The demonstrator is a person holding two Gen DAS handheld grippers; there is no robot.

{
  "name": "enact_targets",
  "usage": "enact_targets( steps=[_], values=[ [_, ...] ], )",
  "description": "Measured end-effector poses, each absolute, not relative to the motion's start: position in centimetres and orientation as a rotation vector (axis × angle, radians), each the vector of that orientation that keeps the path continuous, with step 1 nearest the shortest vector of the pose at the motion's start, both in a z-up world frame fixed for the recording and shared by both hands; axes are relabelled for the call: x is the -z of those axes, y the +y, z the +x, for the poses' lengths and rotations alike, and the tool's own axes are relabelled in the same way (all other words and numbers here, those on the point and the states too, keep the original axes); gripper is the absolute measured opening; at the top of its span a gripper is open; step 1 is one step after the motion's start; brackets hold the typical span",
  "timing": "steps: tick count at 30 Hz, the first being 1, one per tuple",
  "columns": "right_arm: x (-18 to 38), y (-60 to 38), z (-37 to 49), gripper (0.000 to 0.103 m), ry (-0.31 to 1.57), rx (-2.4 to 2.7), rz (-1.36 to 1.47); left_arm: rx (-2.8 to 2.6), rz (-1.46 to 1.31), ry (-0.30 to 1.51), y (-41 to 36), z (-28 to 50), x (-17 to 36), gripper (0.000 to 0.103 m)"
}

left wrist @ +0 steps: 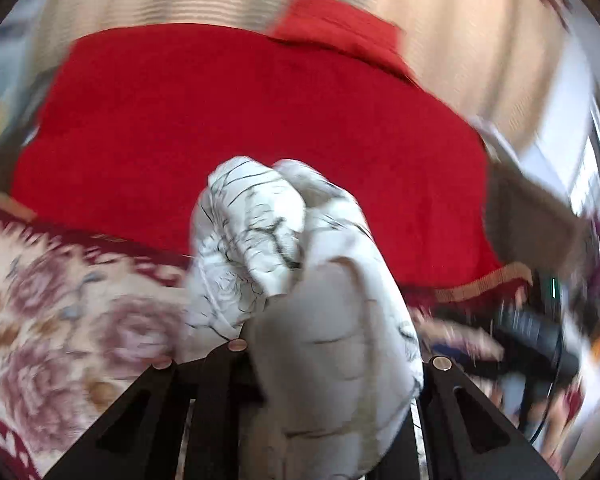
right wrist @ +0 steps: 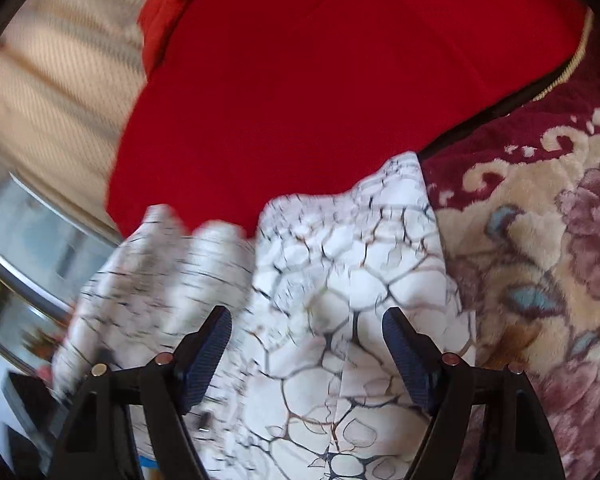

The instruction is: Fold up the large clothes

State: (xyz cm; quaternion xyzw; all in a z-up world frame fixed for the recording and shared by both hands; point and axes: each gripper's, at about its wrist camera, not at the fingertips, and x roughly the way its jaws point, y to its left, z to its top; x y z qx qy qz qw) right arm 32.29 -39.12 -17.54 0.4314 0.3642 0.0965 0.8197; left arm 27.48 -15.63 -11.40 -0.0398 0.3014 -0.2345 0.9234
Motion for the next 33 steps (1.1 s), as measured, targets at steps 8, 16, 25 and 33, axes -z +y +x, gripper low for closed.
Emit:
enact_targets(
  steps=[8,16,25,33],
  values=[
    [22.2,-41.5,36.2,0.088,0.871,-0.541,1.334,0.494,0.107,0.644,-20.6,24.9,15.2,0.021],
    [20.4,-36.9,40.9,0.092,0.893,-0.651,1.235,0.548,0.205,0.605,-20.7,24.6,15.7,0.021],
    [16.4,-30.5,42.9,0.089,0.897,-0.600,0.873,0.651,0.296,0.591,-19.0,23.7,16.3,0.038],
    [21.6,-30.4,44.4,0.030,1.027,-0.505,0.903,0.913,0.165,0.578,-11.4,21.4,13.1,0.077]
  ],
)
